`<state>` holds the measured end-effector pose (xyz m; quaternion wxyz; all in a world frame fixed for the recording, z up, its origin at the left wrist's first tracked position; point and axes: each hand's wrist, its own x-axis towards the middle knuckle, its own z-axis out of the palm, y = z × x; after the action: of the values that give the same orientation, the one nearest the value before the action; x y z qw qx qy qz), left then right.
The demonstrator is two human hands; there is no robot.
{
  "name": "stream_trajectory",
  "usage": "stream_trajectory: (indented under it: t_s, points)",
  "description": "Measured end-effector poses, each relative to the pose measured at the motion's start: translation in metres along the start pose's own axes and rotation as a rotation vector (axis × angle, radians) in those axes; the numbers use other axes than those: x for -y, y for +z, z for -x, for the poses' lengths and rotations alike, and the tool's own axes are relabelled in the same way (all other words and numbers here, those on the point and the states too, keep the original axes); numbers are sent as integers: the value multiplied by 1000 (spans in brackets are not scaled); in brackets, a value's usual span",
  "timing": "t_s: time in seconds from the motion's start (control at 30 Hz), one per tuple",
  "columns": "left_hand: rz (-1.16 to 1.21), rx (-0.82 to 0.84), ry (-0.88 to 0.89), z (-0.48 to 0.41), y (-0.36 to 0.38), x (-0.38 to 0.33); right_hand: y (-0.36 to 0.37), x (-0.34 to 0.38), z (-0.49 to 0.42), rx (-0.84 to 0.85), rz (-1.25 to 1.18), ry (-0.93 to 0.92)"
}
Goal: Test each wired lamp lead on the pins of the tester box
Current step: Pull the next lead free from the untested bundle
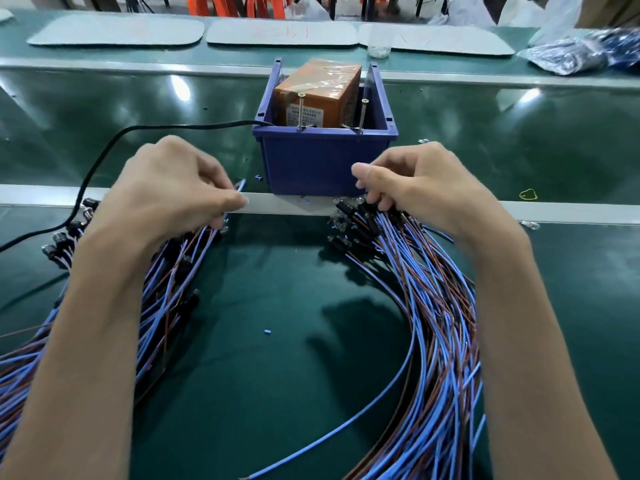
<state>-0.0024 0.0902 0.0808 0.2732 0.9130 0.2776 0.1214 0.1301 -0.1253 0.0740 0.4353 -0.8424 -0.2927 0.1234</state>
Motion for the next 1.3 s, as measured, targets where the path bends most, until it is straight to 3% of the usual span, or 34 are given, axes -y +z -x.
stream_trajectory:
  t_s: [0.23, 0.53, 0.63, 0.7, 0.77, 0.8, 0.9, 0.97, 1.3]
  points:
    - [339, 85, 328, 25, 13, -46, 25, 20, 6, 310, -138, 83]
    - [378, 302, 332, 30, 21, -54, 17, 22, 10, 232, -327, 73]
    - [374, 142, 237, 19, 19, -42, 14, 20, 9, 192, -379, 55]
    - [181, -13, 142, 10, 19, -32, 13, 17, 9, 163, -394, 45]
    - [39, 66, 51, 7, 22, -29, 11, 15, 8, 124, -438, 43]
    - [92, 165, 42, 6, 26, -29, 11, 15, 7, 111, -468, 45]
    - [383, 387, 94, 14, 39, -42, 11, 15, 7, 111, -536, 46]
    - [445, 453, 172, 19, 47, -52, 13, 14, 7, 113, -557, 39]
    - [122, 340, 357, 30, 58, -71, 11, 12, 7, 72, -457, -18]
